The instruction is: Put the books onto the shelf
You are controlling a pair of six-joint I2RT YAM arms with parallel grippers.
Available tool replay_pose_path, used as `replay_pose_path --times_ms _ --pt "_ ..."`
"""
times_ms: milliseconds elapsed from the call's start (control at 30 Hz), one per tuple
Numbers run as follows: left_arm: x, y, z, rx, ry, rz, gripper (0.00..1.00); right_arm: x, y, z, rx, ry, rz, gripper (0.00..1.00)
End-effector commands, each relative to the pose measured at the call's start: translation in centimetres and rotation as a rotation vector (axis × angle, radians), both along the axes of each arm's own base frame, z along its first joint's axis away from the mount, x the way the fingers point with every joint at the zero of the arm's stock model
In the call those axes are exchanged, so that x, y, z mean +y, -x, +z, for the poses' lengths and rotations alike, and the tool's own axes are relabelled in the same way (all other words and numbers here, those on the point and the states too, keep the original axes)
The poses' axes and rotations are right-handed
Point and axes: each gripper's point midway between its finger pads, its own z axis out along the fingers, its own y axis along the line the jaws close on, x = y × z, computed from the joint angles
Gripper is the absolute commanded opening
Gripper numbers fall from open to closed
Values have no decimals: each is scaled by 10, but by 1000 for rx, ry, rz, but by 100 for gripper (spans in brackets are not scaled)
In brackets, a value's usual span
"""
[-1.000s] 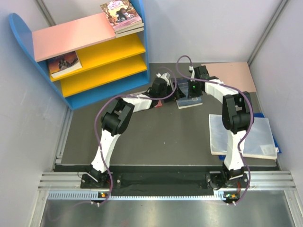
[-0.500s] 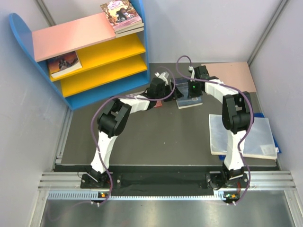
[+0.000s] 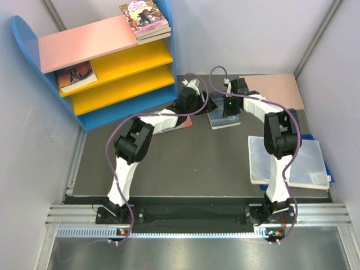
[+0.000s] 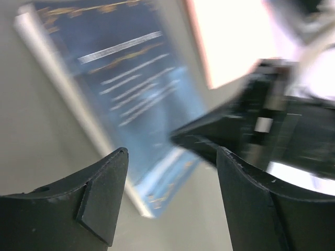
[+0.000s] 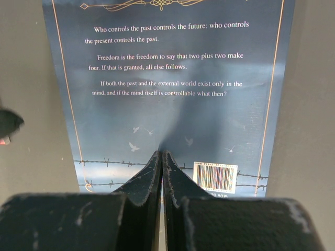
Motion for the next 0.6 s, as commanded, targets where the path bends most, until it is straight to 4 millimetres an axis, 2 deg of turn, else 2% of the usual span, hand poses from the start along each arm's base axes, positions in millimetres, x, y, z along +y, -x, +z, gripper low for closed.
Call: replay_pose_path --times_ms 0,133,300,433,567 --pt "21 -24 16 -48 -128 116 74 1 25 -32 104 26 27 0" --pt "23 -33 10 -20 -163 143 81 1 24 -32 109 26 22 0" --pt "12 -39 4 12 -130 129 85 0 24 -28 105 29 22 0" --pt "8 -43 -1 22 -124 130 85 -6 19 -9 52 42 0 0" --pt "7 -43 -10 35 -127 125 85 -24 7 20 -26 76 -49 0"
